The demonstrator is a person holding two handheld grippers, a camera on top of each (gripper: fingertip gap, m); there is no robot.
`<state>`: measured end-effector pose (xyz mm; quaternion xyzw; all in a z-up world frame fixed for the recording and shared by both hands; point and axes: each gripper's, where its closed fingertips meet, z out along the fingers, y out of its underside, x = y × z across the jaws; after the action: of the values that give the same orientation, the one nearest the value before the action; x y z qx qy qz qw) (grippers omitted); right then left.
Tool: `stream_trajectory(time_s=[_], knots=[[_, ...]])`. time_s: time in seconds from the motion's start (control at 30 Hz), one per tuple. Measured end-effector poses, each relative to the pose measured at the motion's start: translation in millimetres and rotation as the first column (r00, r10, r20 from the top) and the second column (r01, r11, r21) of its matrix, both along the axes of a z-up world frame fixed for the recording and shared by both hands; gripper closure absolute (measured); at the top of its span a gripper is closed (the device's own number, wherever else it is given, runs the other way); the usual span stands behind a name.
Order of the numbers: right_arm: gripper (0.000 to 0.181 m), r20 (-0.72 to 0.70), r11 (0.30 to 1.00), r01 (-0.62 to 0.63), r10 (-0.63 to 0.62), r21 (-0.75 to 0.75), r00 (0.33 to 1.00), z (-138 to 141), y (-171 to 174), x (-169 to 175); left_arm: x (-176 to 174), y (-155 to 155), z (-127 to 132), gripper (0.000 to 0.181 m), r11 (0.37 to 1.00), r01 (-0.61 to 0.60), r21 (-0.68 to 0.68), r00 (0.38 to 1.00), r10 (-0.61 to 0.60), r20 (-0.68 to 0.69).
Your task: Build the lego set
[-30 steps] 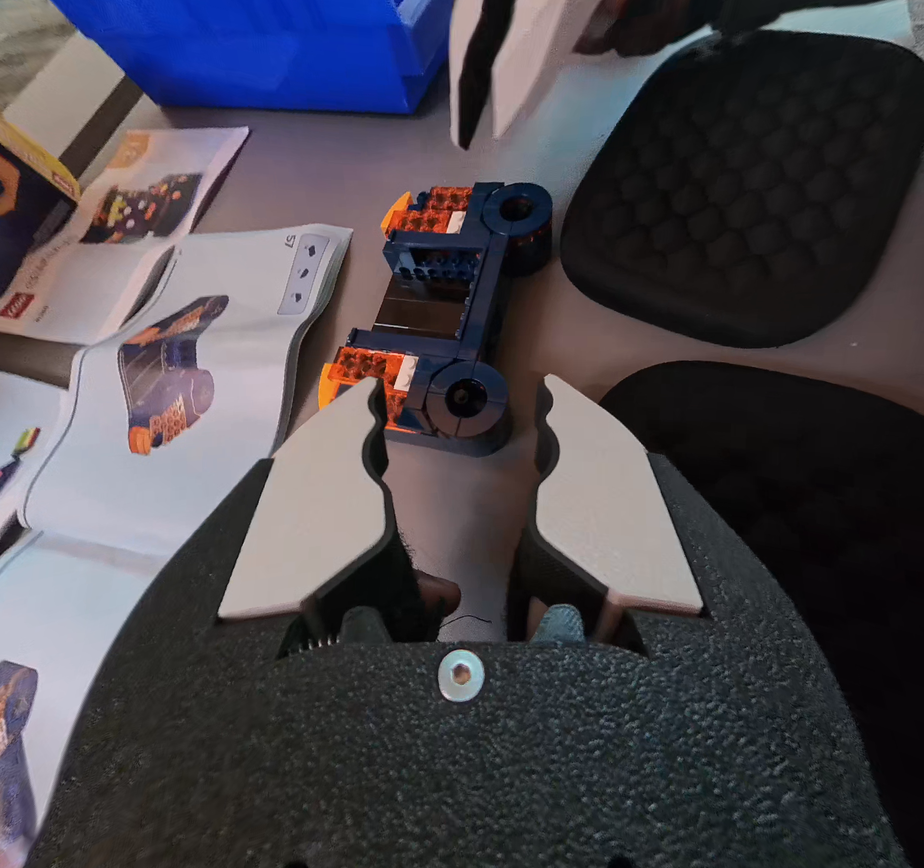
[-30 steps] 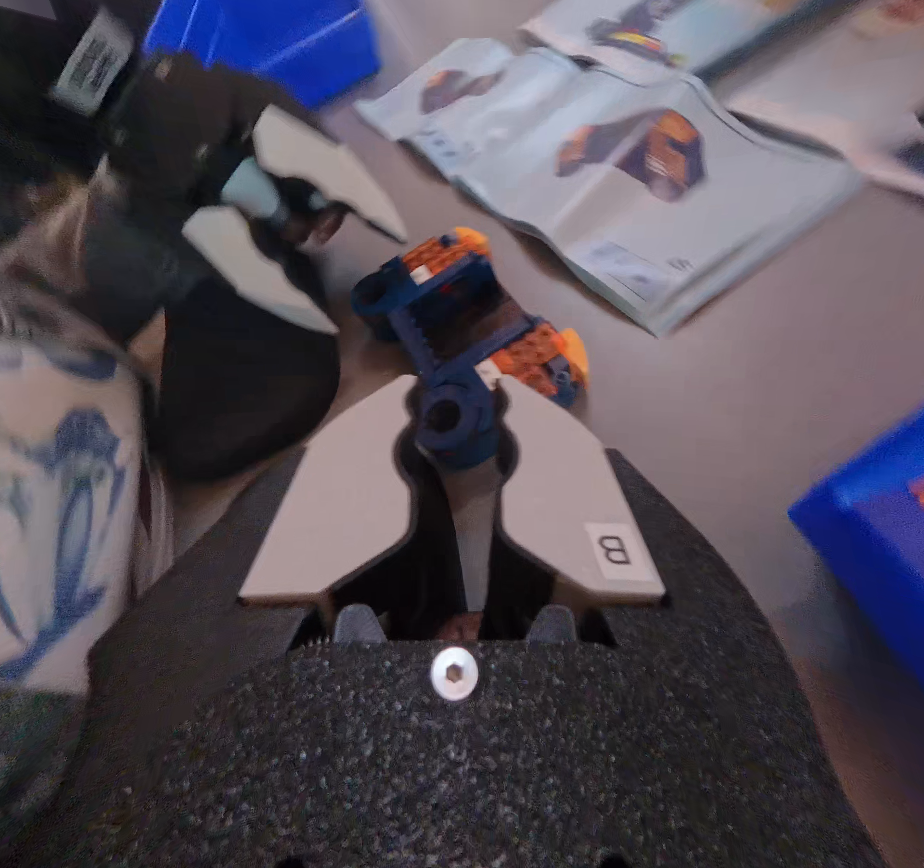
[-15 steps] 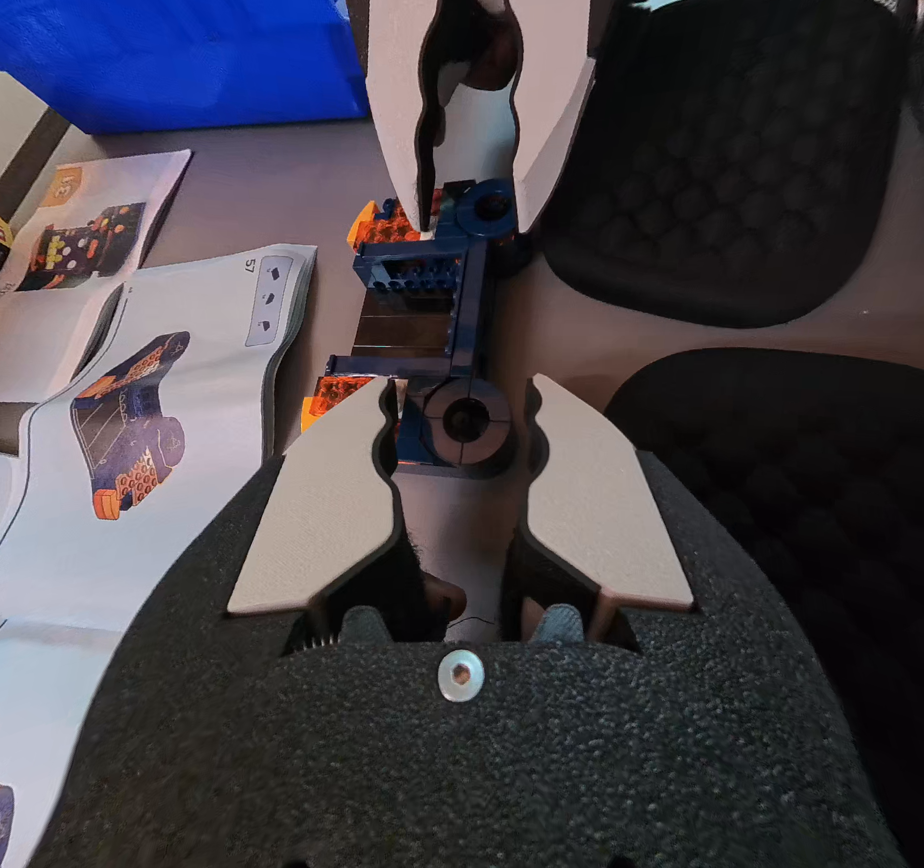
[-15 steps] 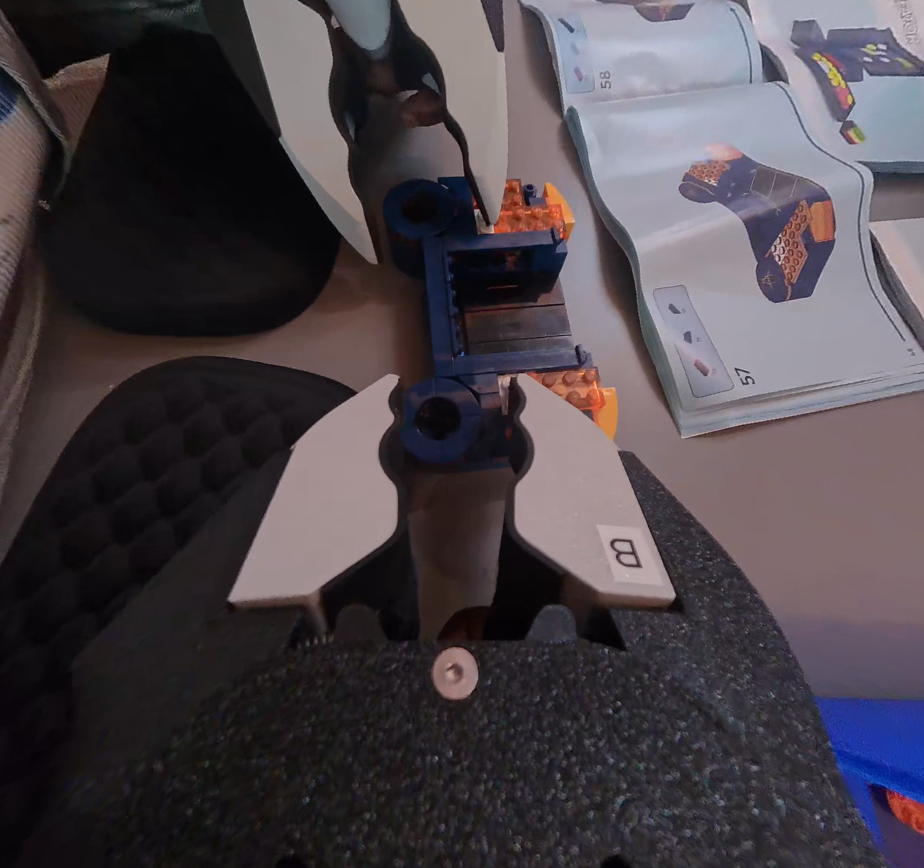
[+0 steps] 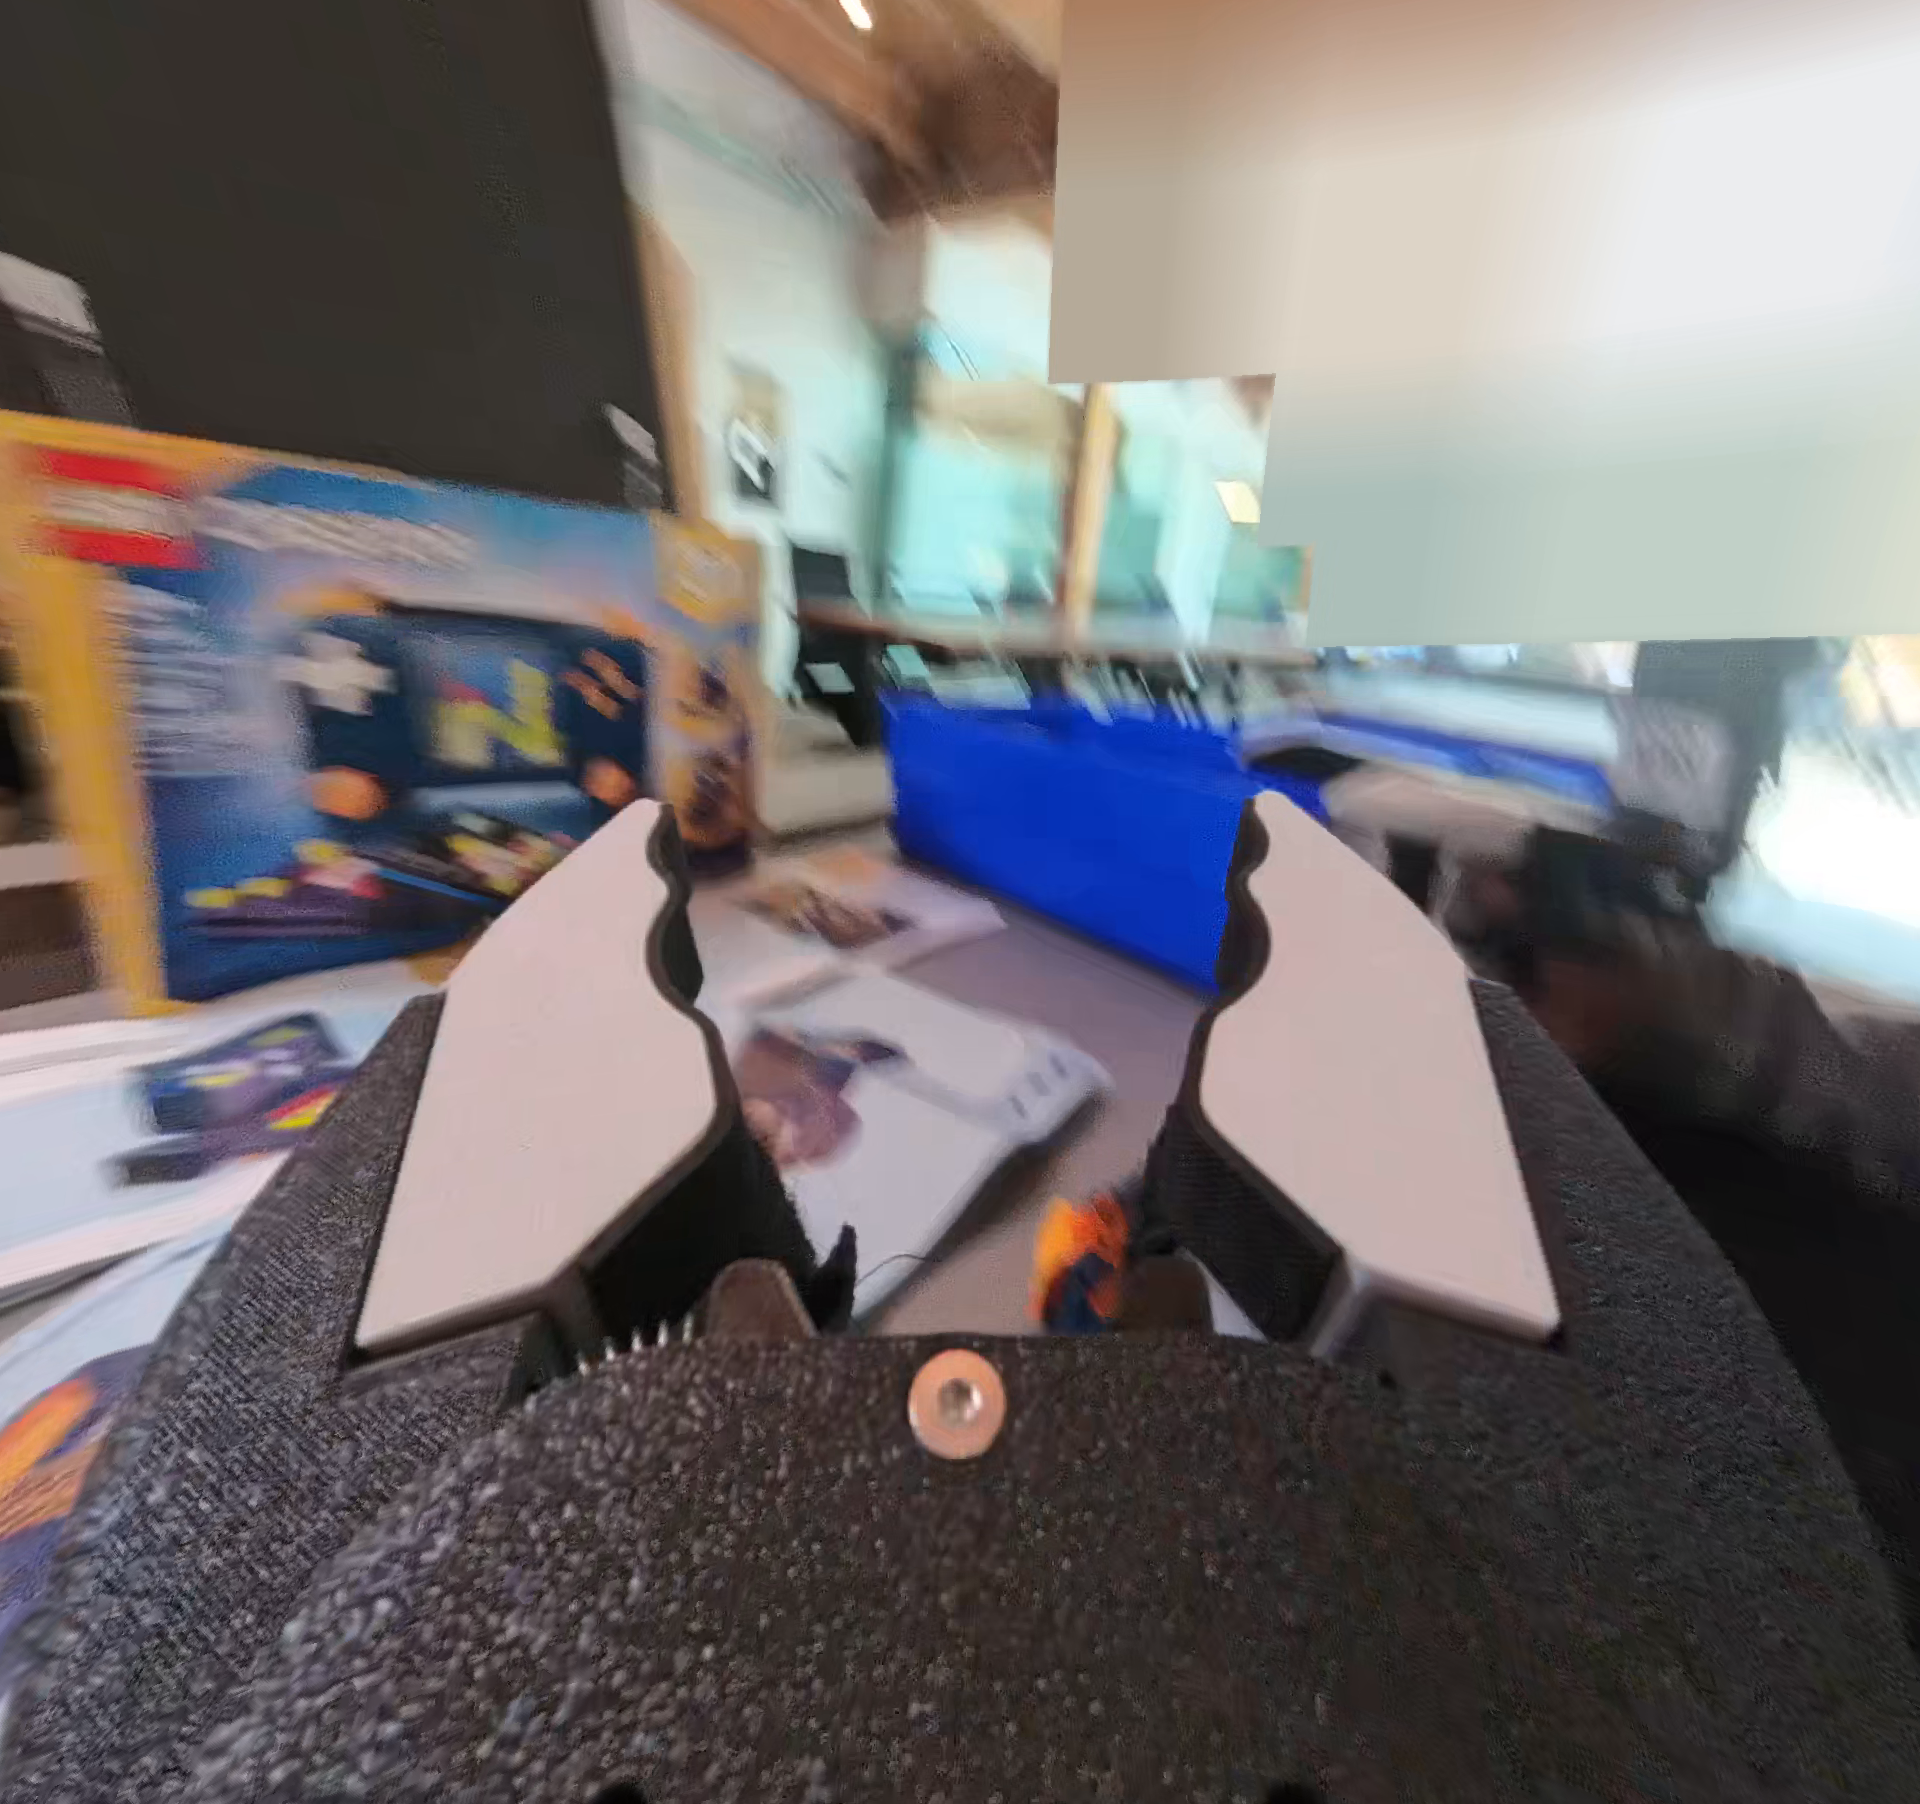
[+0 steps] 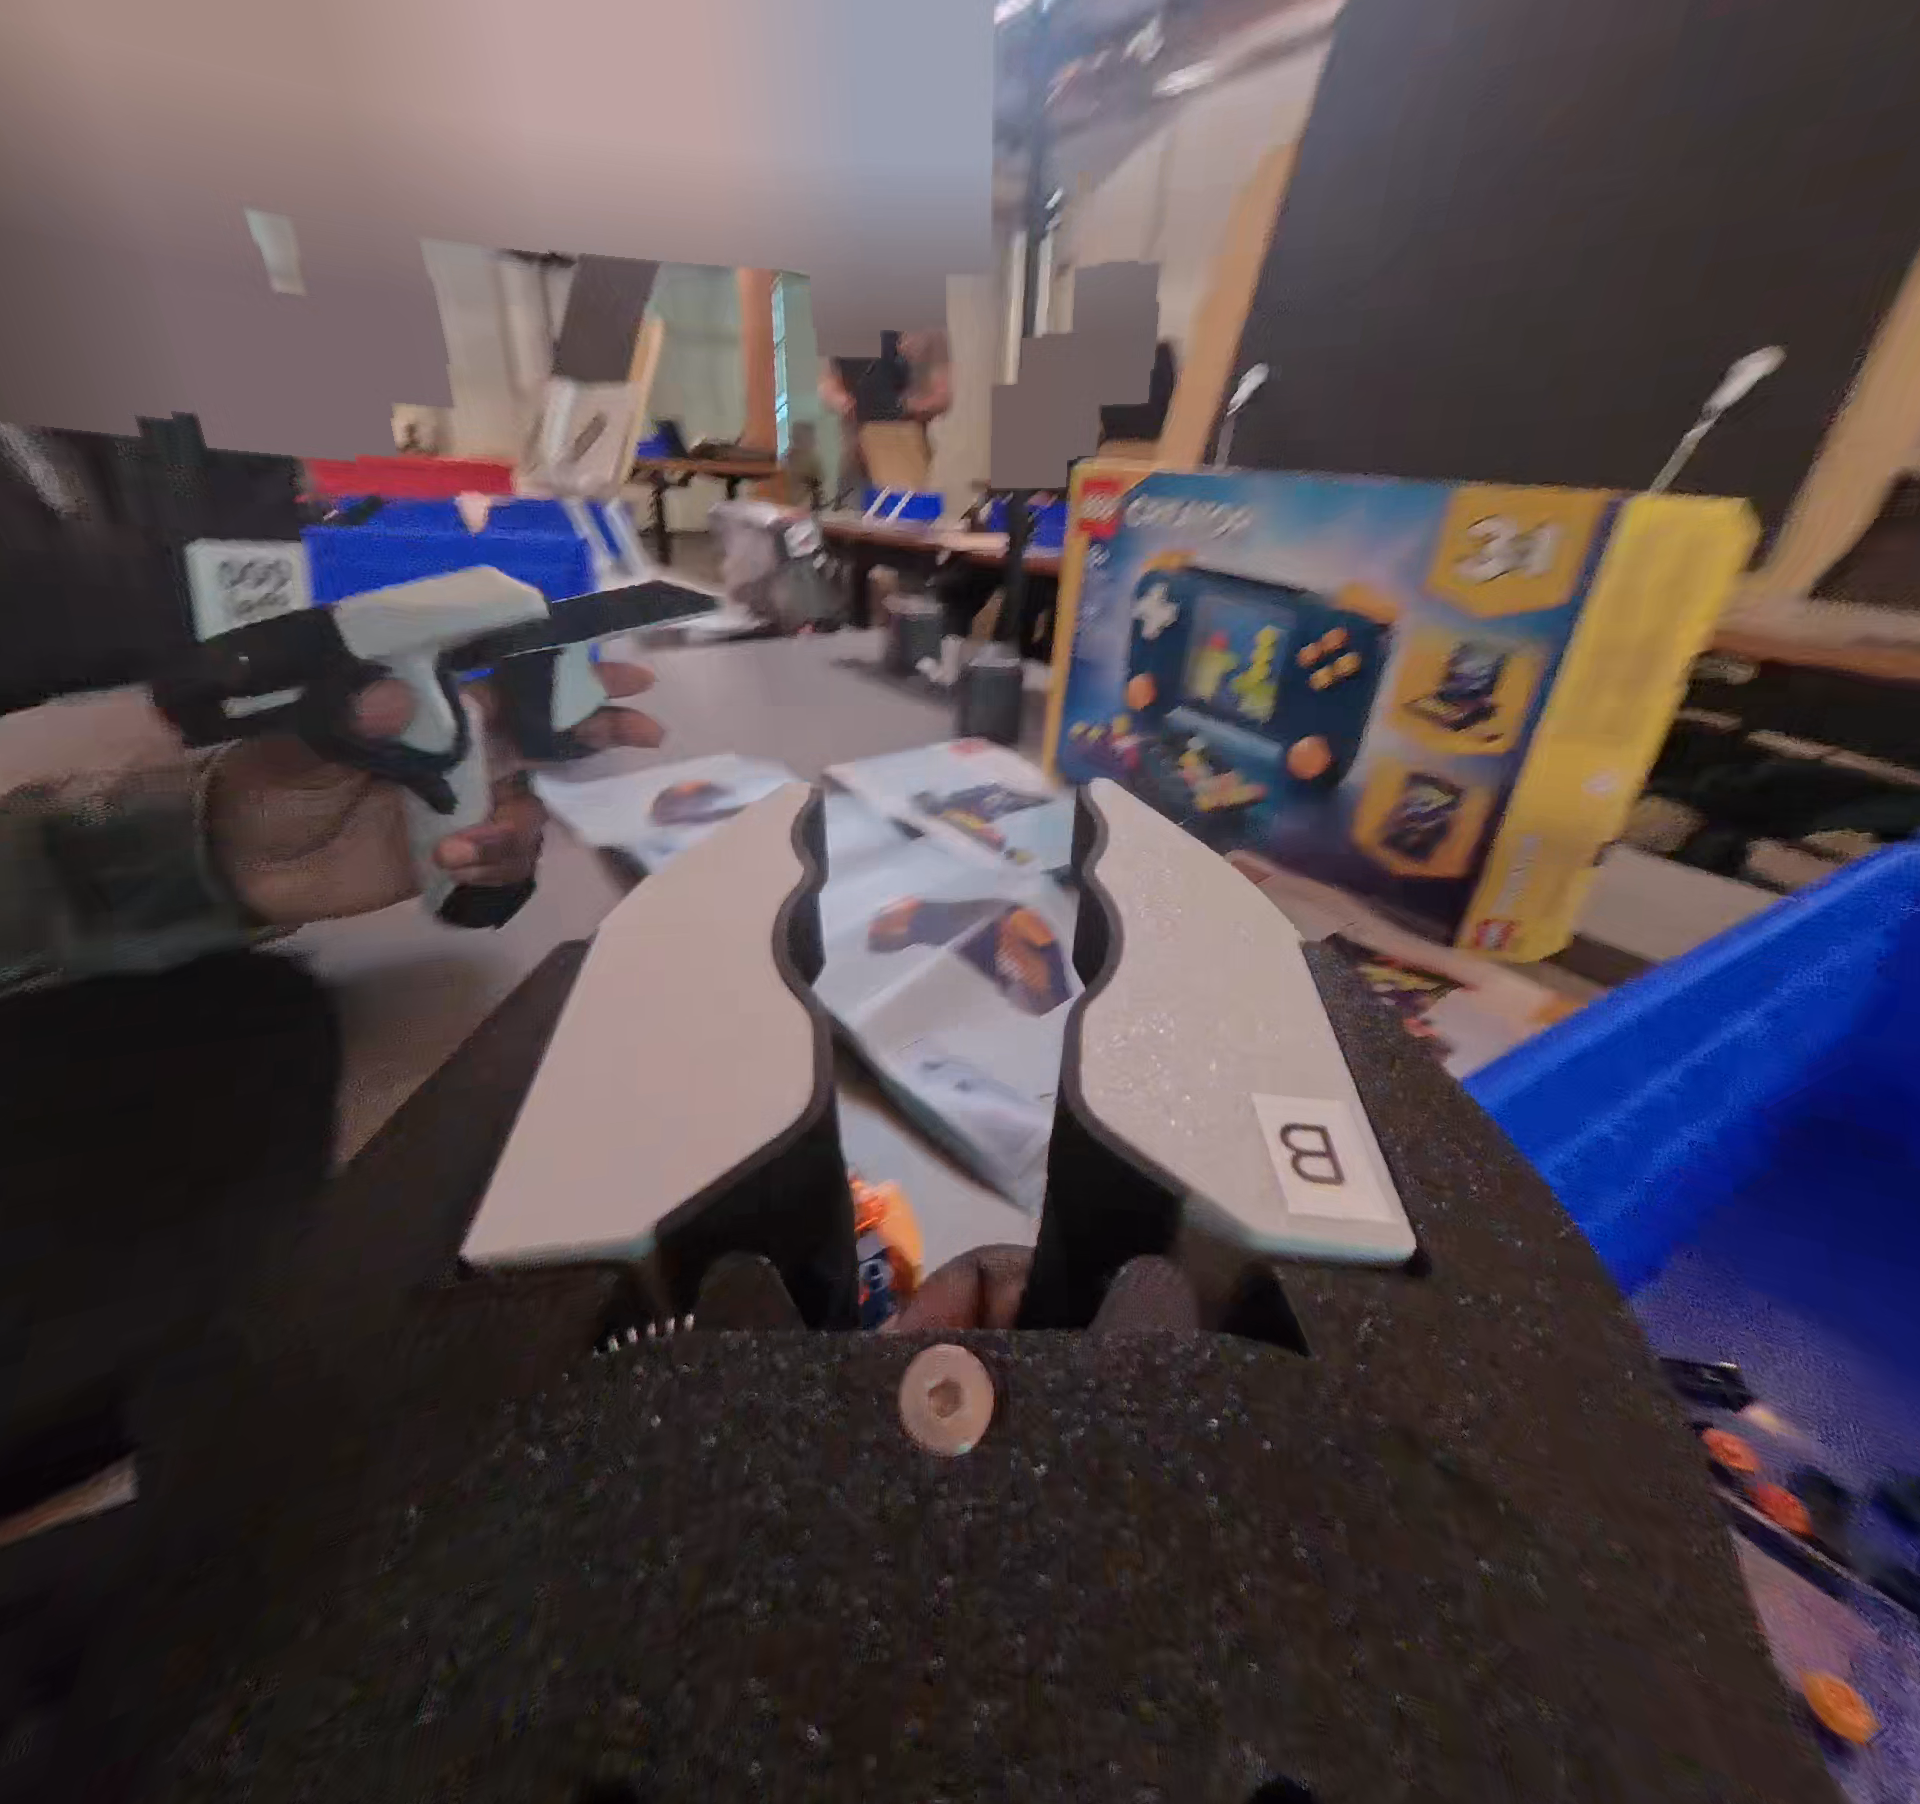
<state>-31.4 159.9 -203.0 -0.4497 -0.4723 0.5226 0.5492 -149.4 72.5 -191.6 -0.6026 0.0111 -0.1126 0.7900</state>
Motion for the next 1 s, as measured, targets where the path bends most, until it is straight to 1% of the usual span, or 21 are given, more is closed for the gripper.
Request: stream_trajectory(time_s=[0.03,0.07,0.13,0.17,0.23,0.33,0.43,0.53,0.57,0.6,0.63,0.67,0.7,0.73,0.77,0.83,0.87,0.9,0.93,0.97,1.0], knots=[[0.132,-0.029,0.999,0.037,-0.036,0.009,0.999,2,6,3,-21,-10,11,0.084,0.992,-0.081,0.092,0.994,0.074,0.077],[0.121,-0.049,0.998,0.067,-0.066,0.006,0.997,2,13,5,-42,-21,18,0.081,0.972,-0.173,0.158,0.976,0.148,0.157],[0.1,-0.122,0.996,0.063,-0.07,-0.055,0.99,6,21,10,-74,-46,28,0.074,0.911,-0.305,0.277,0.933,0.226,0.281],[0.097,-0.168,0.995,0.041,-0.056,-0.091,0.984,10,22,13,-84,-56,31,0.071,0.881,-0.348,0.32,0.915,0.245,0.319],[0.083,-0.242,0.993,0.008,-0.037,-0.118,0.97,20,21,19,-96,-67,33,0.062,0.846,-0.409,0.342,0.893,0.294,0.34],[0.082,-0.32,0.999,0.003,-0.017,-0.043,0.947,33,13,28,-90,-69,39,0.06,0.836,-0.412,0.364,0.908,0.342,0.242],[0.079,-0.403,1.0,-0.011,0.013,0.008,0.915,45,5,39,-74,-60,40,0.059,0.85,-0.385,0.359,0.922,0.376,0.097],[0.078,-0.432,0.998,-0.05,0.063,0.04,0.899,49,-2,42,-60,-51,38,0.061,0.869,-0.351,0.348,0.926,0.377,-0.007],[0.084,-0.431,0.997,-0.054,0.072,0.054,0.9,48,-4,42,-56,-49,37,0.064,0.875,-0.34,0.343,0.927,0.374,-0.035],[0.097,-0.413,0.997,-0.041,0.067,0.073,0.908,46,-4,40,-54,-47,35,0.069,0.883,-0.329,0.335,0.928,0.367,-0.057],[0.118,-0.372,0.994,-0.026,0.063,0.104,0.926,39,-5,36,-52,-45,34,0.079,0.89,-0.319,0.325,0.93,0.361,-0.075],[0.147,-0.313,0.989,-0.022,0.067,0.147,0.948,31,-6,31,-52,-43,30,0.101,0.896,-0.325,0.302,0.925,0.368,-0.098],[0.177,-0.238,0.981,-0.012,0.059,0.193,0.969,20,-7,25,-55,-40,22,0.136,0.906,-0.342,0.25,0.914,0.382,-0.137],[0.181,-0.172,0.973,-0.008,0.049,0.23,0.984,11,-8,20,-56,-36,12,0.172,0.921,-0.349,0.175,0.906,0.379,-0.187],[0.181,-0.122,0.963,-0.037,0.072,0.267,0.99,3,-14,15,-56,-33,5,0.178,0.931,-0.347,0.109,0.902,0.364,-0.231],[0.172,-0.063,0.947,-0.132,0.157,0.293,0.986,-6,-31,10,-46,-27,-2,0.176,0.952,-0.304,0.044,0.881,0.298,-0.367],[0.168,-0.047,0.944,-0.155,0.176,0.29,0.983,-9,-34,8,-37,-23,-9,0.171,0.968,-0.252,-0.014,0.863,0.218,-0.455],[0.166,-0.034,0.942,-0.166,0.184,0.29,0.982,-11,-36,7,-31,-18,-24,0.16,0.97,-0.205,-0.129,0.851,0.111,-0.514],[0.163,-0.023,0.942,-0.175,0.189,0.285,0.982,-13,-36,6,-24,-17,-44,0.142,0.949,-0.147,-0.279,0.846,-0.025,-0.532],[0.161,-0.018,0.945,-0.179,0.191,0.275,0.981,-14,-35,6,-15,-20,-67,0.129,0.894,-0.094,-0.438,0.822,-0.179,-0.541],[0.16,-0.022,0.947,-0.176,0.189,0.268,0.982,-14,-34,6,-16,-27,-87,0.122,0.821,-0.126,-0.556,0.77,-0.273,-0.577]])
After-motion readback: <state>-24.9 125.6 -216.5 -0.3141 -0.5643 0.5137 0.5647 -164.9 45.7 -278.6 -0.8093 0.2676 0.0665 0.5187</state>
